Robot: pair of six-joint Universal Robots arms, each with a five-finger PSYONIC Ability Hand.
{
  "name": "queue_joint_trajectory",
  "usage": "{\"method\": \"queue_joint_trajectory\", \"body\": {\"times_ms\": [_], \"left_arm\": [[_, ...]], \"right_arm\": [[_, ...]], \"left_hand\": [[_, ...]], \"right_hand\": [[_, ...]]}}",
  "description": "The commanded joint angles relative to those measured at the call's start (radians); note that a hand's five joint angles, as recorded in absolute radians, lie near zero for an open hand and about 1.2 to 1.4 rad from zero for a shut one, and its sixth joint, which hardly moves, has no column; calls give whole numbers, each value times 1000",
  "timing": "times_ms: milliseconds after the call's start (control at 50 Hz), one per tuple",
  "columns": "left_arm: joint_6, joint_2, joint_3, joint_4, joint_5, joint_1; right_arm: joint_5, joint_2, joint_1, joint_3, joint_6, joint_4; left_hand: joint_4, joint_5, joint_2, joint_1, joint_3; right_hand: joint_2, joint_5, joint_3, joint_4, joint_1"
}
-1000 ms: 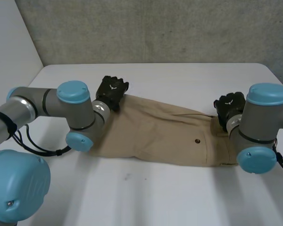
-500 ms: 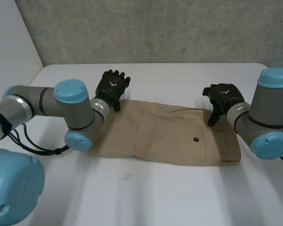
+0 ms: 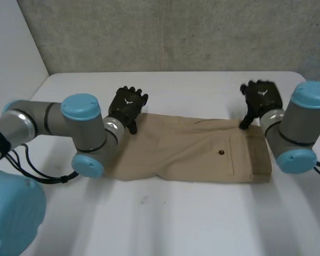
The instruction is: Fold the shorts.
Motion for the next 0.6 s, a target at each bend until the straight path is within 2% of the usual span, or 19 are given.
{"method": "queue_joint_trajectory", "body": {"times_ms": [20, 120, 220, 320, 440, 520, 600], "left_arm": [[-115, 247, -202, -7, -1, -1], [-207, 387, -311, -14, -13, 3], [-287, 502, -430, -34, -28, 8], [-331, 588, -551, -51, -31, 17], [-334, 683, -713, -47, -25, 26], [-334, 711, -783, -34, -25, 25], [-334, 716, -823, -33, -25, 25]], "right_arm": [[0, -297, -11, 207, 117, -82], [0, -401, -17, 313, 134, -23], [-13, -496, -17, 414, 128, 113], [-71, -573, -38, 552, 100, 221], [-126, -586, -71, 687, 39, 210], [-135, -575, -94, 742, 19, 143], [-135, -506, -97, 765, 13, 31]], "left_hand": [[-49, -39, -50, -74, -56], [-58, -48, -58, -83, -65], [-58, -48, -58, -83, -65], [-58, -48, -58, -83, -65], [-58, -48, -58, -83, -65], [-70, -59, -70, -94, -77], [-70, -59, -70, -94, -77]], "right_hand": [[-63, -26, -56, -56, -15], [-11, 27, -3, -3, 38], [31, 68, 38, 38, 79], [209, 247, 217, 216, 258], [283, 321, 291, 290, 332], [345, 382, 352, 352, 393], [394, 432, 402, 402, 443]]}}
